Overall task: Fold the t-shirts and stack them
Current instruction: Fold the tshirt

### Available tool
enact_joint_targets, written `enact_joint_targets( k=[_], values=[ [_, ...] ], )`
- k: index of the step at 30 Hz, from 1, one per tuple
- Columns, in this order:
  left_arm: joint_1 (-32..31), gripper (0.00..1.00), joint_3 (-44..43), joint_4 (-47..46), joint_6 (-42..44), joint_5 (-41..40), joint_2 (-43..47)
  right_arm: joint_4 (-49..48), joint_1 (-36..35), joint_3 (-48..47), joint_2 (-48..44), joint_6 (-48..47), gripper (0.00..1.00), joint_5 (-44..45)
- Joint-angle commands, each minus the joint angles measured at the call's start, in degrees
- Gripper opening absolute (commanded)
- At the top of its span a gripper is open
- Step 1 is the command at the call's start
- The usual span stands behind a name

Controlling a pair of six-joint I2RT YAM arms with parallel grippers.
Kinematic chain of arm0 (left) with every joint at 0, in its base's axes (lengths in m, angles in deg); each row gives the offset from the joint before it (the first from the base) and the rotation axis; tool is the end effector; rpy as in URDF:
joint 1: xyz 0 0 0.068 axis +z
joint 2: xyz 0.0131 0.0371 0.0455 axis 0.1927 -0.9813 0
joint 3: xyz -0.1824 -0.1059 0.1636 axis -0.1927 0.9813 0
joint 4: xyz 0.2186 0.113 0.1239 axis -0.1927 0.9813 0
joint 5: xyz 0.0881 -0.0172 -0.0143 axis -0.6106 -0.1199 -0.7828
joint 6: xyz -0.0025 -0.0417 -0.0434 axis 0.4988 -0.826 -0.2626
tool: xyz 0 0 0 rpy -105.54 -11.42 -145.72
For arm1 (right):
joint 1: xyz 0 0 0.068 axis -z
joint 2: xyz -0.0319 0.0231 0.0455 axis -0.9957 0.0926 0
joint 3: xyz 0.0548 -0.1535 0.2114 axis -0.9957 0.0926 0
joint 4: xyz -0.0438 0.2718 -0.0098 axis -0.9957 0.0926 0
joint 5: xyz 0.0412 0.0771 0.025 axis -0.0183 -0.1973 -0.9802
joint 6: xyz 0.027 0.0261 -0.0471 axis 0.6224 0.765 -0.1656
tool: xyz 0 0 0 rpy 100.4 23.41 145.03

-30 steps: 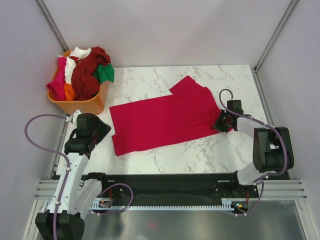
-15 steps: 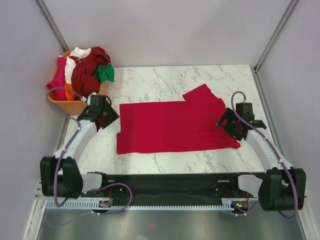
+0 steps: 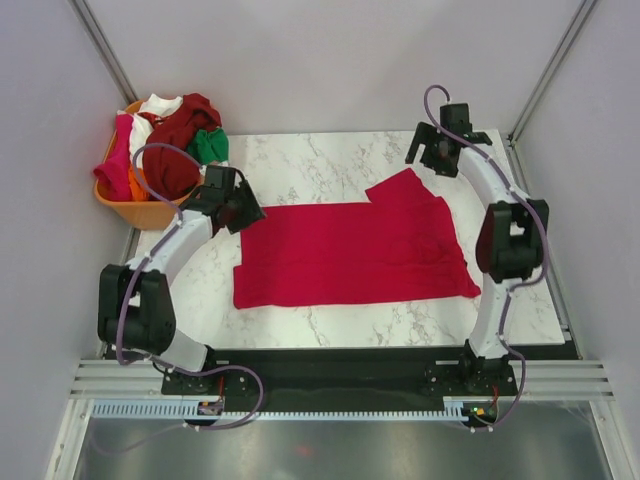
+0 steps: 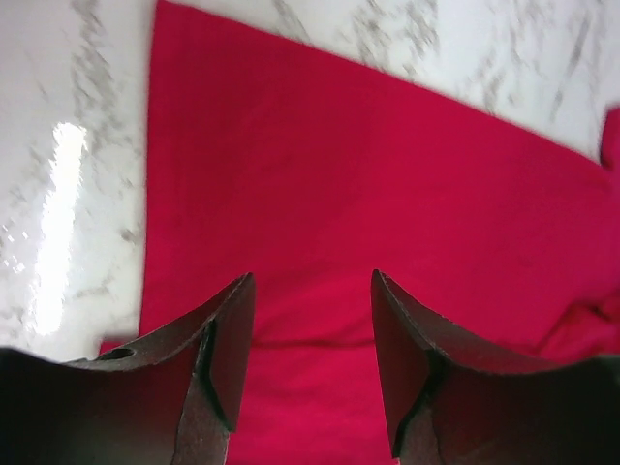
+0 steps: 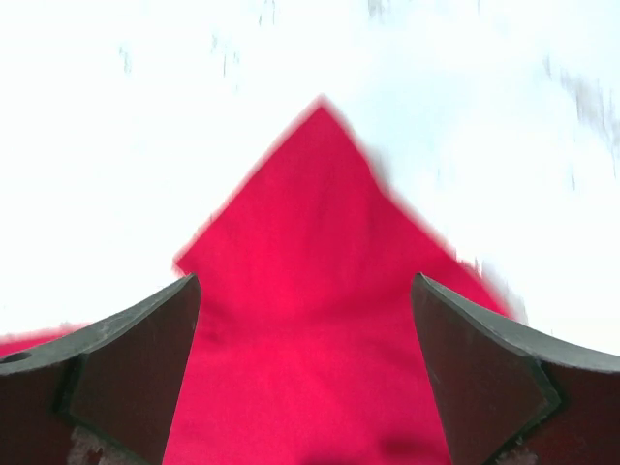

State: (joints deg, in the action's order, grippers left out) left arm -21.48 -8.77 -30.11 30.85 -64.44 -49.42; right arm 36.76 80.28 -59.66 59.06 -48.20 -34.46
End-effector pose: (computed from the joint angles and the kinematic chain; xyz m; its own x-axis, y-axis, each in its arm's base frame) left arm 0.3465 -0.0639 0.2220 -0.7144 -0.4554 -0.5312 -0.2756 0.8810 -0.3846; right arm 0.4705 0.0372 0.2543 -0.7078 0.3593 -0.6082 0.2214 0.9304 0.2920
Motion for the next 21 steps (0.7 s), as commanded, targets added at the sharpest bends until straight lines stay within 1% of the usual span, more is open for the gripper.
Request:
enact_joint_targets(
  k=[1, 2, 3, 4, 6, 7, 9, 10, 13, 16, 18, 19, 21],
  values=[
    [-2.6, 0.60, 1.9, 3.9, 4.9, 6.6, 10.4, 5.4, 1.2, -15.3, 11.7, -4.2, 0.98, 3.0],
    [-3.5, 0.60, 2.9, 7.0, 5.7, 6.6, 12.2, 5.8, 1.8, -17.7, 13.9, -3.9, 0.98, 2.4],
    [-3.8, 0.61, 3.7, 8.1, 7.1, 6.7, 13.7, 5.9, 2.0, -21.9, 17.8, -4.0, 0.98, 1.6],
    [-3.9, 0.61, 4.3, 9.5, 7.9, 7.5, 16.7, 5.9, 2.0, -23.7, 19.4, -4.2, 0.98, 1.3],
    [-3.9, 0.62, 6.4, 12.9, 9.8, 7.9, 19.4, 6.0, 2.1, -27.4, 23.5, -4.0, 0.98, 1.7],
    [-3.9, 0.63, 7.1, 14.1, 10.3, 8.3, 22.4, 5.9, 2.0, -28.2, 24.7, -4.0, 0.98, 1.4],
    [-3.9, 0.63, 8.7, 17.4, 11.8, 8.7, 25.4, 5.9, 2.0, -30.6, 27.9, -3.7, 0.98, 1.3],
    [-3.9, 0.64, 8.9, 18.6, 12.3, 8.5, 28.3, 5.8, 2.1, -31.2, 29.0, -3.5, 0.98, -0.7],
    [-3.9, 0.66, 9.4, 22.0, 13.2, 7.0, 32.9, 5.4, 1.7, -32.1, 32.1, -2.7, 0.97, -4.9],
    [-4.0, 0.67, 9.7, 23.3, 13.1, 5.4, 37.8, 4.2, -0.5, -30.7, 32.9, -2.9, 0.96, -5.1],
    [-4.0, 0.70, 9.8, 23.0, 12.9, 4.9, 38.4, 2.7, -1.1, -29.0, 33.3, -2.3, 0.96, -5.8],
    [-3.9, 0.70, 9.9, 23.0, 12.5, 4.2, 38.4, 2.3, -1.3, -28.5, 33.5, -2.0, 0.91, -5.9],
    [-3.9, 0.69, 10.0, 23.1, 12.3, 4.1, 37.4, 2.0, -1.7, -27.9, 34.3, -1.0, 0.87, -5.9]
  ],
)
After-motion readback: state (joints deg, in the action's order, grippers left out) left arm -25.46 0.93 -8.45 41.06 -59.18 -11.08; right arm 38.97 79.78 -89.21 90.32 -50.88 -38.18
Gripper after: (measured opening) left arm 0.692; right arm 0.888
